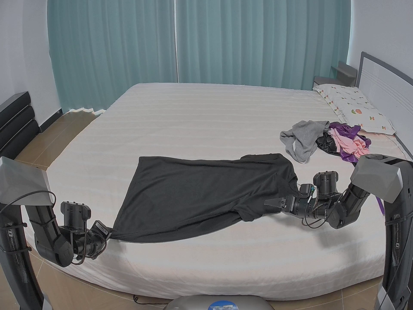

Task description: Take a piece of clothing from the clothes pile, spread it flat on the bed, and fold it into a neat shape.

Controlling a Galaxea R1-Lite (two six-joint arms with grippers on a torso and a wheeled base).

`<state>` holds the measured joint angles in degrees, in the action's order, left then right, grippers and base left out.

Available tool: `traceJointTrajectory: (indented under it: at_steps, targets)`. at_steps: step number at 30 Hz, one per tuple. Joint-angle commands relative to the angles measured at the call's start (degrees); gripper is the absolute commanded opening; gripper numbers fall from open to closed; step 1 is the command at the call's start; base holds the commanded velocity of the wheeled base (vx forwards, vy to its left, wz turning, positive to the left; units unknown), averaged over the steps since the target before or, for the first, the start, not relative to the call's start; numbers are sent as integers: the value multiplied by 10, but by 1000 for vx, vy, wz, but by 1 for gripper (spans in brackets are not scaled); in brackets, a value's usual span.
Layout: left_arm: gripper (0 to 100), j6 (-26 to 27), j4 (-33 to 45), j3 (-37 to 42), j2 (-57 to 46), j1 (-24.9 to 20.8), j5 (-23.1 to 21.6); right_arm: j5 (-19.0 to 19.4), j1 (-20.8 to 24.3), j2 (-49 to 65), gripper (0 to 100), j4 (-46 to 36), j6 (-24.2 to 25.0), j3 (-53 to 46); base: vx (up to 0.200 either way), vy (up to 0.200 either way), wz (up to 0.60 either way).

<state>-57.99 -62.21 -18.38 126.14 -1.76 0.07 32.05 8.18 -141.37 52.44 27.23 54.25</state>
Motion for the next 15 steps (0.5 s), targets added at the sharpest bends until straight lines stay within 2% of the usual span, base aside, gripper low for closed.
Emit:
traceJointTrajectory:
  at_steps: [1,15]
  targets:
    - [0,0,-1,0,1,0,0,0,1,-4,100,0,0,2,0,0,0]
    - [0,-1,0,-2,1,0,0,-4,9,-11,100,-2,2,16,0,0,0]
